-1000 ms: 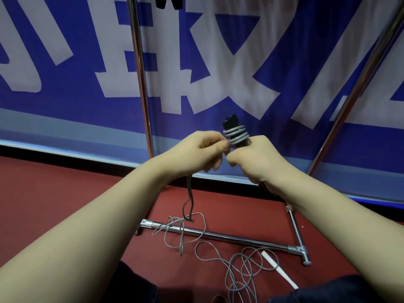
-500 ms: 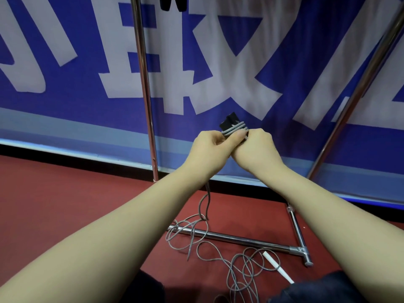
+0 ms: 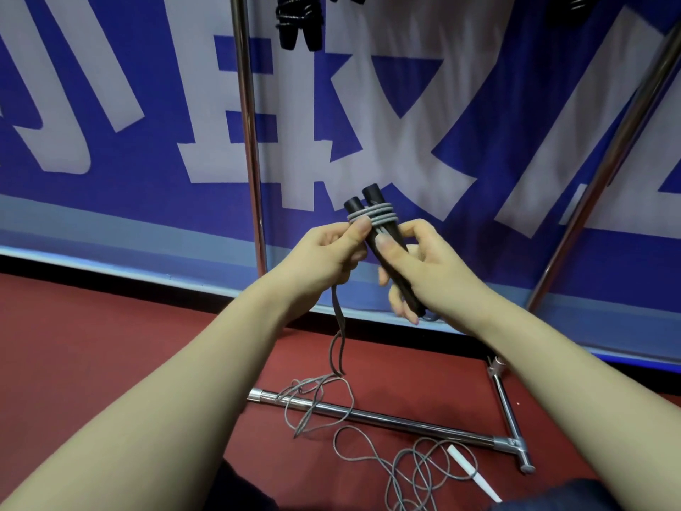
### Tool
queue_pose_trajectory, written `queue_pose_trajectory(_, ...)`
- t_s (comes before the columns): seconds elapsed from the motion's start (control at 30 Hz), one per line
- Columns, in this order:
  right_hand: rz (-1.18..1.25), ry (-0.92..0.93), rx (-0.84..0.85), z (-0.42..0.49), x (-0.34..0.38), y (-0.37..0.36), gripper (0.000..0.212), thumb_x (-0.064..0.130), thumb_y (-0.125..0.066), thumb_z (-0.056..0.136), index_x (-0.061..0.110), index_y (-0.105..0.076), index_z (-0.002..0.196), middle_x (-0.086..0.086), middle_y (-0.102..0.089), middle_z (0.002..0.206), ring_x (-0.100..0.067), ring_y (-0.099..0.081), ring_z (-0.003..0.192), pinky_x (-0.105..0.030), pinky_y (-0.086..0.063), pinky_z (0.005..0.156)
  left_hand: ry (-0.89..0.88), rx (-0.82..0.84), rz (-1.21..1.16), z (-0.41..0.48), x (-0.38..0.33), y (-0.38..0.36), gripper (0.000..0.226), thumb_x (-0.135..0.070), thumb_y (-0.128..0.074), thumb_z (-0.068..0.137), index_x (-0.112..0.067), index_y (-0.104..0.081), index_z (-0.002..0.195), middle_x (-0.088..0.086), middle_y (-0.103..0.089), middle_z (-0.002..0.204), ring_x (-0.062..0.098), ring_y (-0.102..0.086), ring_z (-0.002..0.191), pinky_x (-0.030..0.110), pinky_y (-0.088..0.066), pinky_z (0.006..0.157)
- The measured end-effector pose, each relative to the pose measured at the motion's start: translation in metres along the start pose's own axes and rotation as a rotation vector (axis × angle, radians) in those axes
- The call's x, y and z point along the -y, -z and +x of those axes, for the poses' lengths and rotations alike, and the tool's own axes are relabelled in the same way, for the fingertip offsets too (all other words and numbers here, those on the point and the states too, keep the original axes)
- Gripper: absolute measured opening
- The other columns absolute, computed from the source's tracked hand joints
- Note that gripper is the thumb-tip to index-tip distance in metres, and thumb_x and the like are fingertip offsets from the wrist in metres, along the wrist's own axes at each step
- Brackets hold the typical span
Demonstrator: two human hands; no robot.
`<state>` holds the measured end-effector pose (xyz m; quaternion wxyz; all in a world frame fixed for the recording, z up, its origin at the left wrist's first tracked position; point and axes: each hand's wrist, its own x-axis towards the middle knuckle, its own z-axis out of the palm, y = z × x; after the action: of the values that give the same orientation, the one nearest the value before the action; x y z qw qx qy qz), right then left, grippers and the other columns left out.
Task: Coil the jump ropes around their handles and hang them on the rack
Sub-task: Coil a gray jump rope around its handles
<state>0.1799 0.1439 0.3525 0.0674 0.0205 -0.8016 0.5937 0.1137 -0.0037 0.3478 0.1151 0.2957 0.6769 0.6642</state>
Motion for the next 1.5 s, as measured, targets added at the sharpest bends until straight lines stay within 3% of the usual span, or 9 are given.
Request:
queue_pose_trajectory(0.13,-0.073,0.08,-0.091,0.007,-0.001,-0.008,0.018,0.037,-0.054,0.098,0.025,-0.041,0.106,-0.004,-0.053,0.068,-0.017,-0.041,0.037,-0.02,-0.031,0.034,0.022,-0.049,0.024,0.003,0.002,0.002,0.038,-0.037,-0.043,0.103,-0.016,-0.051,0.073,-0.012,-0.037,0.055,0.006,-0.023,0.047,0.018,-0.023,0.046)
queue_pose_trajectory(0.3,-0.139,0.133,-0.124,0.012,0.004,-0.011,0.014,0.036,-0.05,0.1,0.026,-0.053,0.11,-0.003,-0.046,0.061,-0.011,-0.036,0.038,-0.021,-0.031,0.035,-0.016,-0.198,0.164,0.006,0.005,0.005,0.035,-0.043,-0.046,0.101,-0.011,-0.056,0.114,-0.009,-0.051,0.056,0.004,-0.037,0.046,0.02,-0.032,0.049)
queue_pose_trajectory(0.47,-0.167,0.189,-0.082,0.01,0.005,-0.014,0.018,0.032,-0.047,0.102,0.029,-0.06,0.114,-0.005,-0.04,0.063,-0.006,-0.03,0.038,-0.022,-0.031,0.036,-0.139,-0.294,0.433,0.0,0.005,0.002,0.042,-0.037,-0.038,0.105,-0.005,-0.059,0.087,-0.001,-0.059,0.064,0.003,-0.044,0.048,0.015,-0.035,0.051)
queue_pose_trajectory(0.63,-0.188,0.081,-0.146,0.01,0.006,-0.017,0.018,0.044,-0.049,0.098,0.029,-0.039,0.102,-0.004,-0.046,0.061,-0.015,-0.036,0.038,-0.022,-0.03,0.035,-0.195,-0.372,0.648,0.002,0.005,0.003,0.049,-0.047,-0.031,0.102,-0.007,-0.055,0.087,0.006,-0.059,0.07,0.021,-0.052,0.061,0.034,-0.04,0.057)
queue_pose_trajectory(0.8,-0.534,0.19,-0.184,0.011,0.007,-0.02,0.025,0.044,-0.041,0.101,0.022,-0.049,0.11,-0.003,-0.054,0.062,-0.018,-0.045,0.049,-0.04,-0.045,0.053,-0.115,-0.397,0.676,0.001,0.004,0.003,0.05,-0.047,-0.033,0.103,-0.009,-0.053,0.078,0.003,-0.054,0.067,0.022,-0.05,0.061,0.034,-0.035,0.056)
queue_pose_trajectory(0.97,-0.655,0.2,-0.119,0.013,0.007,-0.021,0.03,0.046,-0.034,0.101,0.031,-0.049,0.123,-0.009,-0.07,0.085,-0.03,-0.061,0.07,-0.049,-0.052,0.07,-0.071,-0.435,0.537,-0.004,-0.004,0.005,0.06,-0.061,-0.059,0.086,-0.014,-0.044,0.053,-0.007,-0.041,0.045,0.011,-0.038,0.045,0.026,-0.031,0.045)
queue_pose_trajectory(1.1,-0.679,0.262,-0.123,0.009,0.01,-0.019,0.028,0.039,-0.045,0.099,0.028,-0.054,0.123,-0.006,-0.07,0.082,-0.03,-0.059,0.067,-0.05,-0.051,0.067,-0.045,-0.451,0.395,-0.005,-0.008,0.006,0.064,-0.056,-0.067,0.083,0.004,-0.06,0.06,0.008,-0.053,0.048,0.012,-0.045,0.045,0.023,-0.038,0.047)
queue_pose_trajectory(1.3,-0.797,0.251,-0.202,0.001,0.014,-0.03,0.025,0.03,-0.056,0.096,0.007,-0.051,0.106,-0.01,-0.063,0.089,-0.034,-0.059,0.079,-0.044,-0.049,0.068,0.001,-0.538,0.419,-0.004,-0.013,-0.002,0.058,-0.048,-0.067,0.078,-0.016,-0.034,0.043,-0.007,-0.032,0.039,0.011,-0.029,0.04,0.02,-0.028,0.039)
queue_pose_trajectory(1.5,-0.834,0.342,-0.214,0.002,0.016,-0.033,0.026,0.029,-0.055,0.098,0.005,-0.048,0.106,-0.012,-0.061,0.085,-0.038,-0.055,0.074,-0.041,-0.042,0.062,-0.008,-0.577,0.382,-0.004,-0.011,0.0,0.06,-0.052,-0.06,0.086,-0.011,-0.045,0.047,-0.003,-0.045,0.038,0.009,-0.032,0.034,0.02,-0.03,0.036)
